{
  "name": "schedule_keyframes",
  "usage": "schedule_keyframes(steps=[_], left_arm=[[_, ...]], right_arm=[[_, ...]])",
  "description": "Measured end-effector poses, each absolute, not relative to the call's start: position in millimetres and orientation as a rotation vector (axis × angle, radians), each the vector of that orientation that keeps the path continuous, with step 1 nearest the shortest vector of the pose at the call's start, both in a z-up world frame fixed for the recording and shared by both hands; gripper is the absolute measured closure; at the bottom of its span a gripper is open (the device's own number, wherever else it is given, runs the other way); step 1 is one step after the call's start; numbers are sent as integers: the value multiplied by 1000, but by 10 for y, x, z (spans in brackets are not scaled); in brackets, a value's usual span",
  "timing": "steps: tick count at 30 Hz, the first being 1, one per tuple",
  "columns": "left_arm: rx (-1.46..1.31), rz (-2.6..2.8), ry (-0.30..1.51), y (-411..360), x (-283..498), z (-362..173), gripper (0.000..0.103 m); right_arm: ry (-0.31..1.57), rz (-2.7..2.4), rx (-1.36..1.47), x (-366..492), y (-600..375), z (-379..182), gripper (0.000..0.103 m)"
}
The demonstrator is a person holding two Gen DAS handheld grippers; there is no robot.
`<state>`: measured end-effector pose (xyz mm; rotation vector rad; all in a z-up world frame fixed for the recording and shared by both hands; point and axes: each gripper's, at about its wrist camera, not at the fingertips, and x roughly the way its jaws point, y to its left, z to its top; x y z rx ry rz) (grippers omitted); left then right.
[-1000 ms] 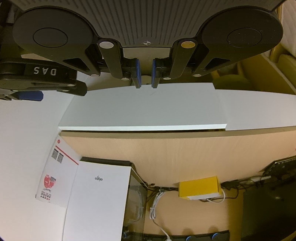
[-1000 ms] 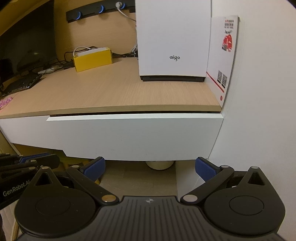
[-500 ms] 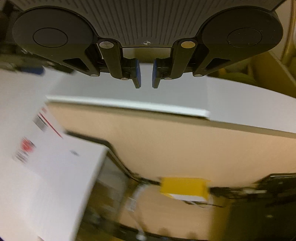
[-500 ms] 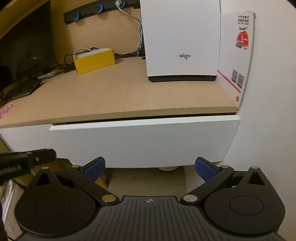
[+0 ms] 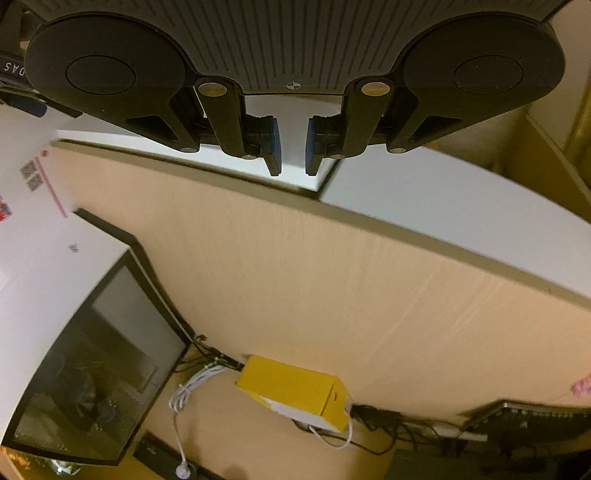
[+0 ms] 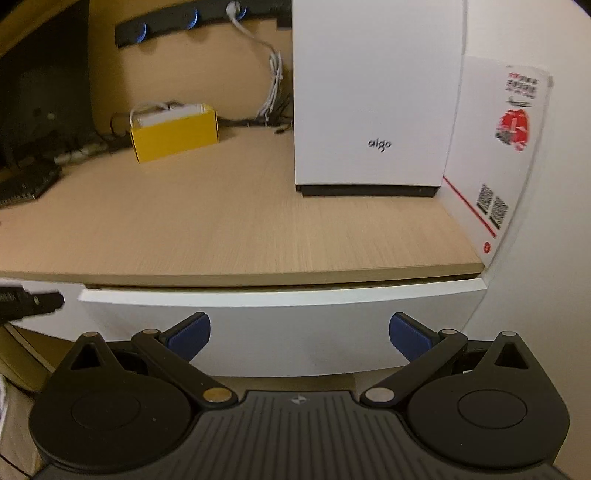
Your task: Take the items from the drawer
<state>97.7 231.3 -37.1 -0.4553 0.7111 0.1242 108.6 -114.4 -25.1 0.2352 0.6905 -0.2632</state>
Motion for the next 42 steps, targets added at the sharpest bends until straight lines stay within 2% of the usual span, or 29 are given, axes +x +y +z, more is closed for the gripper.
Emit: schedule_keyframes(steps=[5,10,13,16,34,40,42], left_arm=[[-299,232,703,2207,1094,-398,88],[-381,197,753,2207,1241,-529,88],[-383,199,746,2176,1293,-542,82],[-400,214,742,2180,1349,-557,81],[-401,240,799,2126,1408,-511,76],[-412,229,814,2143,1348,-499,76],[-412,239,804,2160,1306,-471,85]], right_arm=[[725,-244,204,1359,-1127,-406,0],[692,-245,170,1560,-1181,-535,0],[701,-251,186,1676,-1261,-632,0],[705,-254,200,1761,-1311,-712,0],[747,-221,236,1905,-1423,-749,0],[756,-220,238,1854,-1407,-750,0],[776,-212,240,1860,-1417,-732,0]])
